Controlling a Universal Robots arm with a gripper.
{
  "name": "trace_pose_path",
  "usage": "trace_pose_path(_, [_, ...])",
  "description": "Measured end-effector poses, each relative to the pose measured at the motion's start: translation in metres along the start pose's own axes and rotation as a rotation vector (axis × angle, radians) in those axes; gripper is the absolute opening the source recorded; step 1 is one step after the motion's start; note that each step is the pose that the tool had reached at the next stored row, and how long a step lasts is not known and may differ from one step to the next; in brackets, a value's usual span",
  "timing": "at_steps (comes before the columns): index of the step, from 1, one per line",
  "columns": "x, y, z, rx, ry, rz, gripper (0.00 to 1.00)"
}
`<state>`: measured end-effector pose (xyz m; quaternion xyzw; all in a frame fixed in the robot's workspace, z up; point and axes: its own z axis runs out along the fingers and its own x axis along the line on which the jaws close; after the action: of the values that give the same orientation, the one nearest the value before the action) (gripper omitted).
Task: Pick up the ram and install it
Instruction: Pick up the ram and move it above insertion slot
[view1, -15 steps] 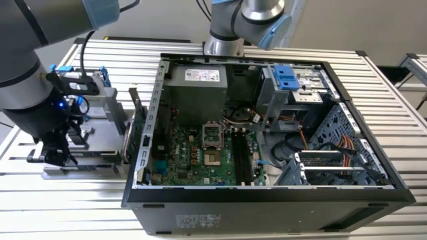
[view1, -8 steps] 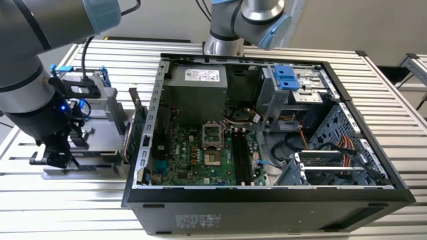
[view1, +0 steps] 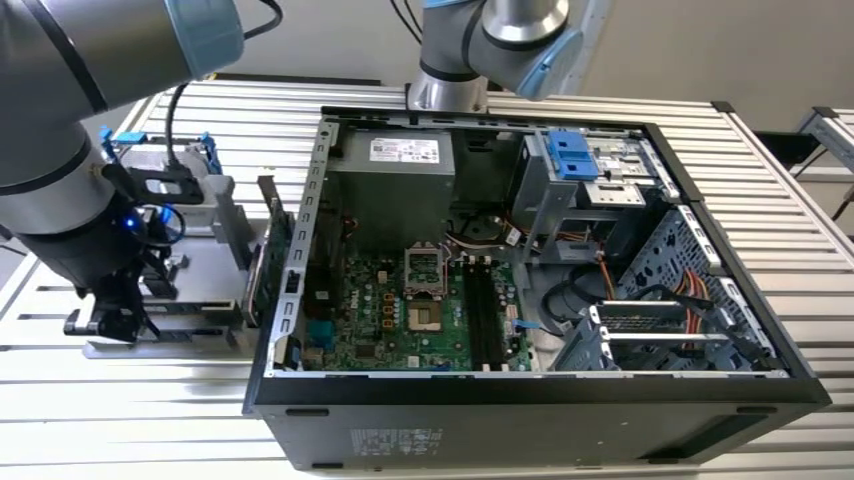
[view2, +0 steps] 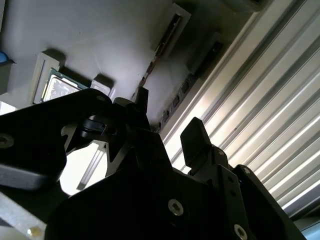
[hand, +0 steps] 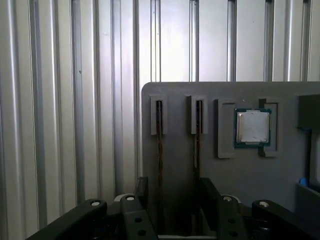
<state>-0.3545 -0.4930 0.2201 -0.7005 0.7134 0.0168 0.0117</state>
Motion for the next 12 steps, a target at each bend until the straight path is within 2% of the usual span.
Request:
trace_pose_path(5, [0.0043, -0.0007, 0.0033, -0.0005, -0.0002, 0.000, 1.00])
trace_pose_path(12, [0.0053, -0.0007, 0.0097, -0.0005, -0.0001, 0.000, 1.00])
